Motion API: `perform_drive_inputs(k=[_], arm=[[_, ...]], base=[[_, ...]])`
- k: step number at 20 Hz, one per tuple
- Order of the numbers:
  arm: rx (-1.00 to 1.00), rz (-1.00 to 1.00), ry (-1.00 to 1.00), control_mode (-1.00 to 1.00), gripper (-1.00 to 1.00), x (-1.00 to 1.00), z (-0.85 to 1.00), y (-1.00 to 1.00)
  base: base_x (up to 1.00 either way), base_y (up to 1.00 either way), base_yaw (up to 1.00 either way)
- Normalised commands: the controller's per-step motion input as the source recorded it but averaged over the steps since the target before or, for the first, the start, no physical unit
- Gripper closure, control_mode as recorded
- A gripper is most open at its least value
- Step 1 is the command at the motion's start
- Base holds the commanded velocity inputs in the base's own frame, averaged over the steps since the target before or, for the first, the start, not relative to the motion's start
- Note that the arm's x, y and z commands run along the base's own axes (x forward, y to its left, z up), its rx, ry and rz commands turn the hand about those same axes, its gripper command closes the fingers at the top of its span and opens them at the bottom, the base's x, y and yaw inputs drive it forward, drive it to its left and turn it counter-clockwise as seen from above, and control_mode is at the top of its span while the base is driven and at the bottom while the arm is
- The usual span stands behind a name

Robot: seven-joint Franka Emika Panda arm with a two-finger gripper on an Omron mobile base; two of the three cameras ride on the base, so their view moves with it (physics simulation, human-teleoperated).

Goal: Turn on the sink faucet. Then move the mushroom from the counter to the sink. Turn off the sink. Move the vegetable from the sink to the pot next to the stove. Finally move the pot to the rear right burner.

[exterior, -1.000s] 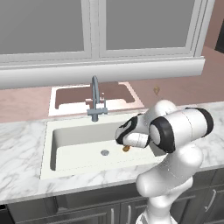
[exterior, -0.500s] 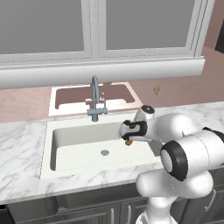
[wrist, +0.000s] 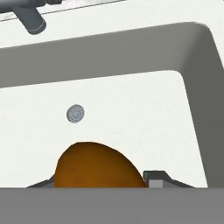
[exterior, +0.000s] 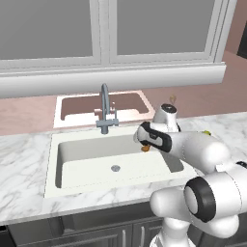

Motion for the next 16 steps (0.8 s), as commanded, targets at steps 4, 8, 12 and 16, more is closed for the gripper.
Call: perform_drive_inputs(k=[4, 8, 12, 16], arm=[[0.00, 0.00, 0.00, -1.00, 1.00, -0.16, 0.51, -0.07], [0.00, 0.00, 0.00, -1.00, 1.00, -0.15, 0.44, -0.05], [0.00, 0.00, 0.00, -1.00, 1.00, -0.16, 0.31, -0.06], [0.00, 0.00, 0.00, -1.00, 1.00, 0.00, 0.02, 0.00]], base=[[0.00, 0.00, 0.00], [0.00, 0.00, 0.00], [0.00, 0.00, 0.00], [0.00, 0.00, 0.00]])
